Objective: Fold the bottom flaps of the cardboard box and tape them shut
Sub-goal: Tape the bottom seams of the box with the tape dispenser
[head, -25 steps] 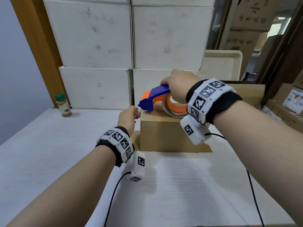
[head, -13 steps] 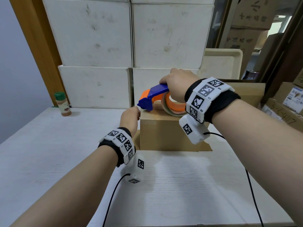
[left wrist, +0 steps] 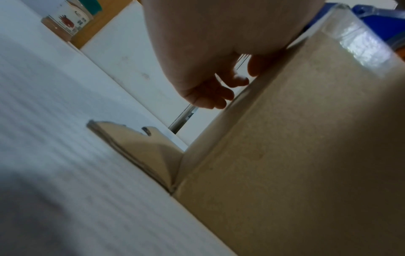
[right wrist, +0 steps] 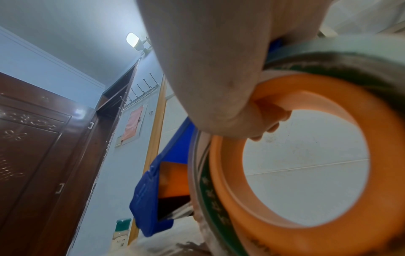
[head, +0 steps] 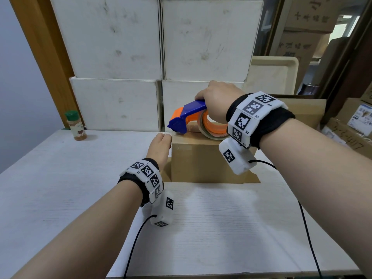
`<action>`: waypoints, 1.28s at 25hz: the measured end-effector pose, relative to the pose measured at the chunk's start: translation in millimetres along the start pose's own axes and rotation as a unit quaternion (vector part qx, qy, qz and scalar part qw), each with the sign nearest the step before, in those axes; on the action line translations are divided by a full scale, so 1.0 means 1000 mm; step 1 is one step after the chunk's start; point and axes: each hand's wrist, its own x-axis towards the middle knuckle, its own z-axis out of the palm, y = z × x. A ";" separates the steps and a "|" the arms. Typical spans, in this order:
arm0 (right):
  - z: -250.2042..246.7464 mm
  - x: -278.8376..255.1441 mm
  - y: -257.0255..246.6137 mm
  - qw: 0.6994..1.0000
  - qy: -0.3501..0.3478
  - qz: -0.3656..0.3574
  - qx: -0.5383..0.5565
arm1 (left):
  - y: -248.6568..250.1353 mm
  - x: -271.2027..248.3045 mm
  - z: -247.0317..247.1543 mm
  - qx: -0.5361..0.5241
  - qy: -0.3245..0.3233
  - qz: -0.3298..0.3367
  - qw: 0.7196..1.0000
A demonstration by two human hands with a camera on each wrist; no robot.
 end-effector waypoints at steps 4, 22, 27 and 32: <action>0.000 0.001 -0.001 1.000 -0.003 -0.001 0.000 | 0.004 0.009 -0.006 -0.031 0.040 -0.003 0.999; 0.001 0.004 0.001 1.000 -0.007 0.003 0.004 | 0.028 -0.009 -0.005 -0.096 -0.108 0.000 0.990; 0.005 0.010 0.002 1.000 -0.002 0.002 -0.004 | 0.021 -0.018 0.000 -0.022 -0.173 0.069 0.982; 0.008 0.013 0.004 1.000 -0.003 0.003 -0.002 | 0.022 -0.015 -0.003 0.092 -0.121 0.173 0.973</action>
